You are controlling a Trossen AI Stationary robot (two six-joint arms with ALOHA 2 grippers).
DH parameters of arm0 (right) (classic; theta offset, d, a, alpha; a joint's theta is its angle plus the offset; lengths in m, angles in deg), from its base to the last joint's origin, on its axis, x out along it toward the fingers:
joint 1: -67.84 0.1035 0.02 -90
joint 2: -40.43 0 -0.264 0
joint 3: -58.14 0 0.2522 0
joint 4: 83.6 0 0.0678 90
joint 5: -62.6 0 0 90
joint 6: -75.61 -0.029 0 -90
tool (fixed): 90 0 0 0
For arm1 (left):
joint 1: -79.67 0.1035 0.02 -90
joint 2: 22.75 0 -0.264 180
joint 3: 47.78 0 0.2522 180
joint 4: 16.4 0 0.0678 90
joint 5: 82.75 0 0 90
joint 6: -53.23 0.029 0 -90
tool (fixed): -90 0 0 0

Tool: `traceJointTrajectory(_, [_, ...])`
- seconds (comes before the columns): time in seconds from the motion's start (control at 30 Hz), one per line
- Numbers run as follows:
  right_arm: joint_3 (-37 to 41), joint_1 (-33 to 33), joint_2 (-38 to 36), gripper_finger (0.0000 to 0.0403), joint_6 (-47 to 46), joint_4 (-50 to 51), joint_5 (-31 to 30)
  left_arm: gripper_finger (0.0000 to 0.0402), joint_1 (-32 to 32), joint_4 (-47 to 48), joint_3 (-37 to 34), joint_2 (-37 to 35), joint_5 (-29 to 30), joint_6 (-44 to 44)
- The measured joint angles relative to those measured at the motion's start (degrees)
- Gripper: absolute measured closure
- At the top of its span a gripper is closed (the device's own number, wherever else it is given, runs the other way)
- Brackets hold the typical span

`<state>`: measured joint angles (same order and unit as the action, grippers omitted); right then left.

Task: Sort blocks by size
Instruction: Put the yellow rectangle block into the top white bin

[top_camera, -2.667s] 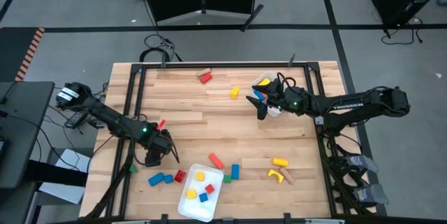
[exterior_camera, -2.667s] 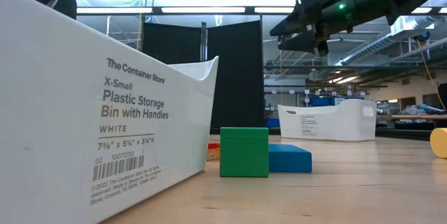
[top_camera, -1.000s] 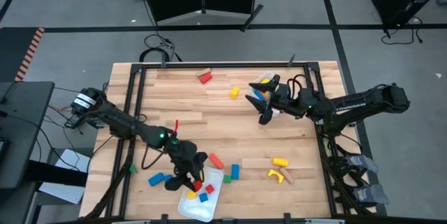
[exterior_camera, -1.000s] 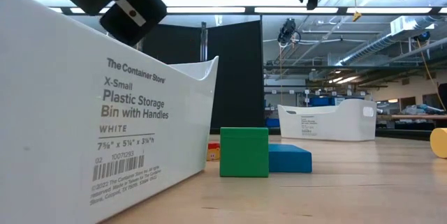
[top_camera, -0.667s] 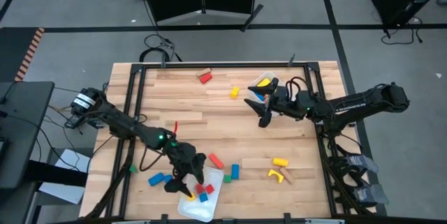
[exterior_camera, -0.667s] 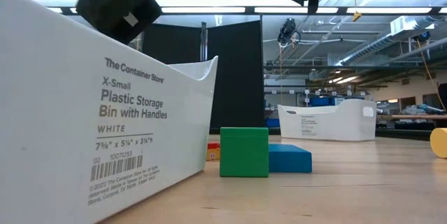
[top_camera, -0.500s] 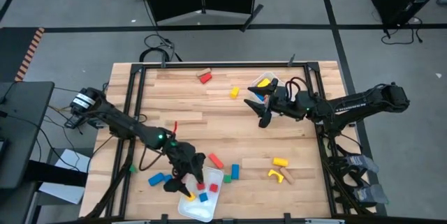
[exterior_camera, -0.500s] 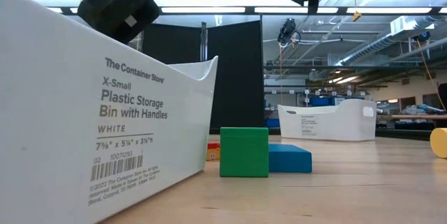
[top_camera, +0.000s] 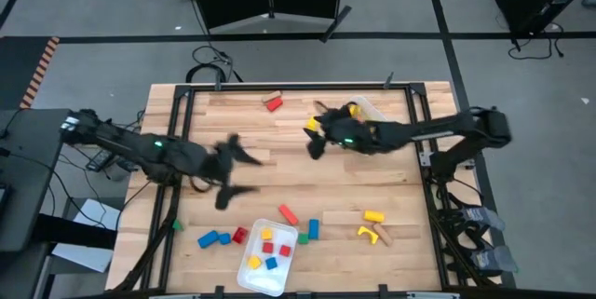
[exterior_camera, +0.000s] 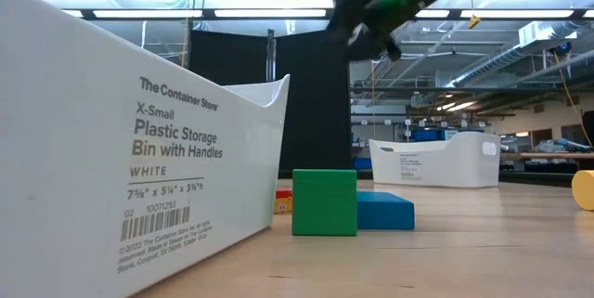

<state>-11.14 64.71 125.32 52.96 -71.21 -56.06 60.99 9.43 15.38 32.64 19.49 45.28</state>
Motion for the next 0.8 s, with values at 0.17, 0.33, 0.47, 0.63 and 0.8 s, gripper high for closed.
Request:
traceJointTrajectory(0.17, [-14.12,-3.56,11.64,0.0143,-10.14,16.52,-0.25,0.0071,-0.07,1.20,0.07,-9.59,10.52,1.44])
traceJointTrajectory(0.33, [-25.32,-6.05,21.07,0.0136,-18.25,28.63,-0.33,0.0071,-0.08,1.74,0.07,-13.27,14.26,4.89])
traceJointTrajectory(0.47, [-31.47,-7.20,27.01,0.0135,-23.94,35.00,-0.40,0.0071,-0.07,1.86,0.04,-13.30,15.14,7.55])
traceJointTrajectory(0.63, [-35.13,-7.95,32.71,0.0135,-28.65,41.25,-2.49,0.0071,-0.07,2.65,0.02,-13.08,15.37,8.09])
traceJointTrajectory(0.8, [-35.38,-8.27,35.87,0.0138,-33.29,42.35,-3.02,0.0071,-0.04,3.33,0.00,-13.09,15.40,8.00])
